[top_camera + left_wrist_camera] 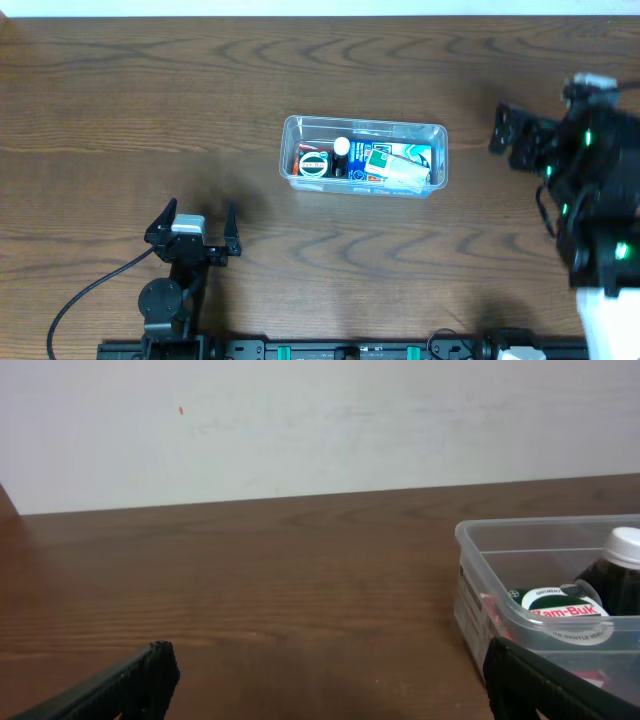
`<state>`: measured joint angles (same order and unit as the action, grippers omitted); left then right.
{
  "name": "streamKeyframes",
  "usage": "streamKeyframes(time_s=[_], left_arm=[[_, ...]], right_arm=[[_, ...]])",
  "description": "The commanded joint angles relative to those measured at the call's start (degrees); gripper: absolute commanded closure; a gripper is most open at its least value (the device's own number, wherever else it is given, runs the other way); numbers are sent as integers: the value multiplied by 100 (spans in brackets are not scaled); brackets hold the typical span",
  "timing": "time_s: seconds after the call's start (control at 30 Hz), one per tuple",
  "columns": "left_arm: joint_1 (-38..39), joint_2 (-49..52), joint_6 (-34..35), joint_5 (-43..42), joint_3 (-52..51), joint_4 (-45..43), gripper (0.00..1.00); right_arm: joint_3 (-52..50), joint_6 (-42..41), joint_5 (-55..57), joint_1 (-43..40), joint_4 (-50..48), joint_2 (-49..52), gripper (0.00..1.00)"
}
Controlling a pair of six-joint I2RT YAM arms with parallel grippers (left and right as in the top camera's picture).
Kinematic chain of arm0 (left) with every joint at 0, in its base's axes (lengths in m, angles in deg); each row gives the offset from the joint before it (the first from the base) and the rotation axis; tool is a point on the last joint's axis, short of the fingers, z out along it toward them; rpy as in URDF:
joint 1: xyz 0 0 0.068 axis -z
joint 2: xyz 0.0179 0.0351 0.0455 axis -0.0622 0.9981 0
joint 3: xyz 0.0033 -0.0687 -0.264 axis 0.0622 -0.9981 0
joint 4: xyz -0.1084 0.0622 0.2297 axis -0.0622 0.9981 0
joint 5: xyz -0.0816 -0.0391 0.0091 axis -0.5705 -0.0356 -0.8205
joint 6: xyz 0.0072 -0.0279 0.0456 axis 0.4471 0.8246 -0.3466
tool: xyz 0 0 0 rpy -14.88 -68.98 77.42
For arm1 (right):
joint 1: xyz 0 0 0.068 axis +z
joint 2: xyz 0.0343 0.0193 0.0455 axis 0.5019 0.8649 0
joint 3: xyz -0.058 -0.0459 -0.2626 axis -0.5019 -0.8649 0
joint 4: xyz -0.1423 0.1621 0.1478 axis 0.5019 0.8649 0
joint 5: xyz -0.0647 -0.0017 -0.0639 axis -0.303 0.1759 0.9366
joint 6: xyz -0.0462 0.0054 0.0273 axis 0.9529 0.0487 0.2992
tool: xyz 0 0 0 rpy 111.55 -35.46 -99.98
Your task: Pack container
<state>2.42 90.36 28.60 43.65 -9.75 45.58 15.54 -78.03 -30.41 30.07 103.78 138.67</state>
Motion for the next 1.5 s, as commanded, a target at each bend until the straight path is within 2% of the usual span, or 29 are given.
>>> streamKeyframes(time_s=[0.0, 0.27, 0.53, 0.87, 1.47], left_arm=[[-39, -35, 11, -66, -90, 210, 2], [-39, -35, 11, -66, -90, 210, 2], [-39, -35, 11, -66, -90, 210, 2], [-39, -35, 11, -66, -90, 210, 2], [-39, -35, 11, -66, -90, 210, 2]], right_arm=[[-970, 59, 107, 50, -417, -730, 1], [-3353, 101, -446, 48, -2111, -2719, 1], [-4854, 168, -595, 48, -2750, -4024, 1], [-5678, 566, -542, 48, -2824, -4927, 1], [-6151, 1029, -177, 44, -2997, -5427, 1]])
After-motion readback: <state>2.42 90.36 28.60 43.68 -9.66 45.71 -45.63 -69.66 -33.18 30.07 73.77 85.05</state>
